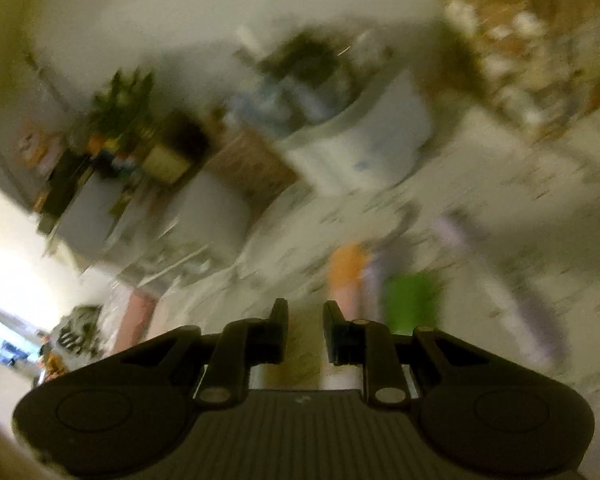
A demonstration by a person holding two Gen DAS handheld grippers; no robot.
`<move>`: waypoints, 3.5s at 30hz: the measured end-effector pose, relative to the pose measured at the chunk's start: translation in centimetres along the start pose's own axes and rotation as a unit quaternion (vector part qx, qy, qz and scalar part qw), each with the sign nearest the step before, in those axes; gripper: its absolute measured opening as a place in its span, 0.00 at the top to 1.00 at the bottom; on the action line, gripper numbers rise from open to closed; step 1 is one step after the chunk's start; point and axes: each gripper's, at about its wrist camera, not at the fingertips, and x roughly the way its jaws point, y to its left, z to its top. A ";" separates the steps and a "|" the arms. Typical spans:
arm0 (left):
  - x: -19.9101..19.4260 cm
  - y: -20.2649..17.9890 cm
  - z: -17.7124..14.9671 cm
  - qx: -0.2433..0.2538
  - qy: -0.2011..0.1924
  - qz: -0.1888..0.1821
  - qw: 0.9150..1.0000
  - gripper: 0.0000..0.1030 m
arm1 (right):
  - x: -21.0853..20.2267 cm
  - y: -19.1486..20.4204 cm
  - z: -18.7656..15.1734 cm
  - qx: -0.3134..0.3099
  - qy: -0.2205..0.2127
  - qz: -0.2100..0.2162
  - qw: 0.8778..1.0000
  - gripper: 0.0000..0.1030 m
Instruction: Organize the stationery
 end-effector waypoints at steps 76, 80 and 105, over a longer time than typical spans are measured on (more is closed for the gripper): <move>0.0 -0.8 -0.3 0.014 -0.007 0.009 1.000 0.29 | 4.5 5.1 -4.3 -0.280 0.075 -0.117 0.950 0.80; 0.0 -0.8 -0.3 0.015 -0.006 0.008 1.000 0.29 | 5.9 5.9 -4.4 -0.311 0.098 -0.167 0.931 0.68; 0.0 -0.7 -0.2 0.017 -0.006 0.007 1.000 0.29 | -0.5 1.2 -0.9 -0.212 0.048 -0.138 0.966 0.73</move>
